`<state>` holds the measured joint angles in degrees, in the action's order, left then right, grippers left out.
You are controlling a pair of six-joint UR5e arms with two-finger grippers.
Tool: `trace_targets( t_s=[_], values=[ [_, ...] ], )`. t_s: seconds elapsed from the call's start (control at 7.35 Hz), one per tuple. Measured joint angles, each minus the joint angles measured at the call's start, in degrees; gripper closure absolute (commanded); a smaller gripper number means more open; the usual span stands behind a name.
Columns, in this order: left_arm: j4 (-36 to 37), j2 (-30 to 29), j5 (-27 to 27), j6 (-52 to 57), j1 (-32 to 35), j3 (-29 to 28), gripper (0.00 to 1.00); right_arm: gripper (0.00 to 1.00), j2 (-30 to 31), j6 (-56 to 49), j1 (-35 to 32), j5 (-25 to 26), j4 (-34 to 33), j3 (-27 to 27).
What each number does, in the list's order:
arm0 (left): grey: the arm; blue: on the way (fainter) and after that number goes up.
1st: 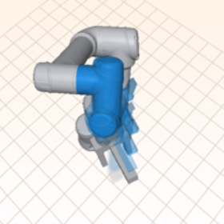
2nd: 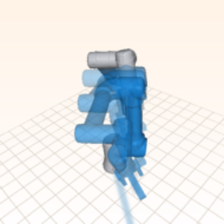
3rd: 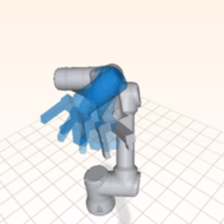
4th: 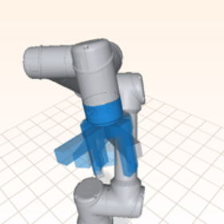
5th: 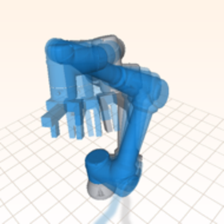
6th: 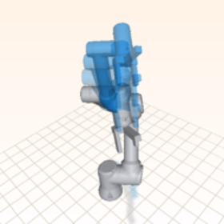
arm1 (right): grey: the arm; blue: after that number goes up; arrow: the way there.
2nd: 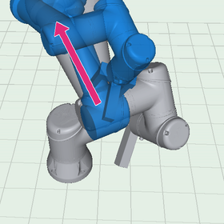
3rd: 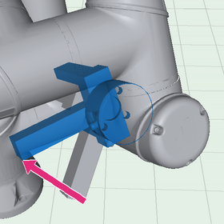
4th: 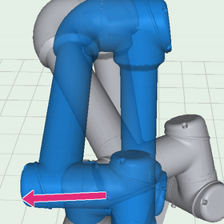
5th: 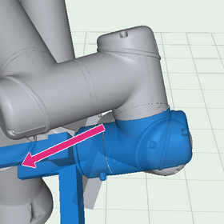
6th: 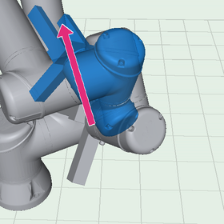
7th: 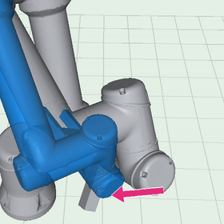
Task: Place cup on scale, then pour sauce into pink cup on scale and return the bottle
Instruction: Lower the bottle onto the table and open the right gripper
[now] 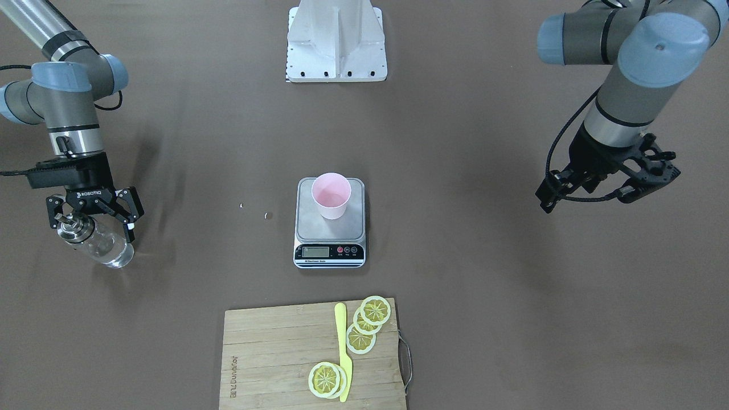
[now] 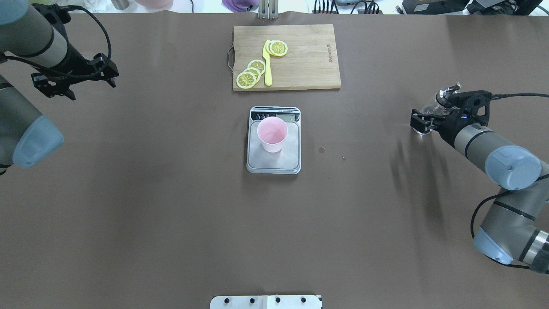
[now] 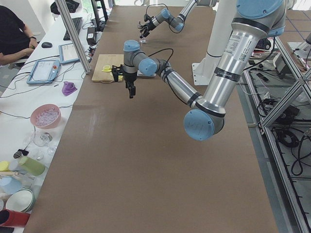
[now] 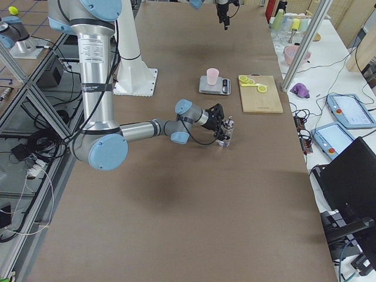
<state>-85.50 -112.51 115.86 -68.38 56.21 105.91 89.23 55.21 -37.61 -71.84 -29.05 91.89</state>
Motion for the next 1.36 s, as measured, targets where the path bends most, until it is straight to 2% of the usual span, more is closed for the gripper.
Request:
trace_targets(
  t_s=[0.27, 0.54, 0.68, 0.95, 1.09, 1.36],
  values=[
    [0.1, 0.1, 0.1, 0.0, 0.0, 0.2, 0.02, 0.0, 4.9, 0.1, 0.0, -0.5, 0.1, 4.0],
    [0.1, 0.1, 0.0, -0.1, 0.0, 0.2, 0.02, 0.0, 7.2, 0.3, 0.0, -1.3, 0.2, 5.5],
    [0.1, 0.1, 0.0, -0.1, 0.0, 0.3, 0.02, 0.0, 9.3, 0.3, 0.0, -3.7, 0.2, 7.1],
    [0.1, 0.1, 0.0, -0.1, 0.0, 0.4, 0.02, 0.0, 16.2, 0.3, -1.3, -13.7, -0.7, 14.9],
    [0.1, 0.2, 0.0, -0.1, 0.1, 0.4, 0.02, 0.0, 18.3, 0.1, -4.9, -20.7, -3.2, 18.6],
    [0.2, 0.1, -0.1, -0.1, 0.0, 0.3, 0.02, 0.0, 16.9, -3.1, -19.3, -41.8, -13.9, 23.2]
  ],
)
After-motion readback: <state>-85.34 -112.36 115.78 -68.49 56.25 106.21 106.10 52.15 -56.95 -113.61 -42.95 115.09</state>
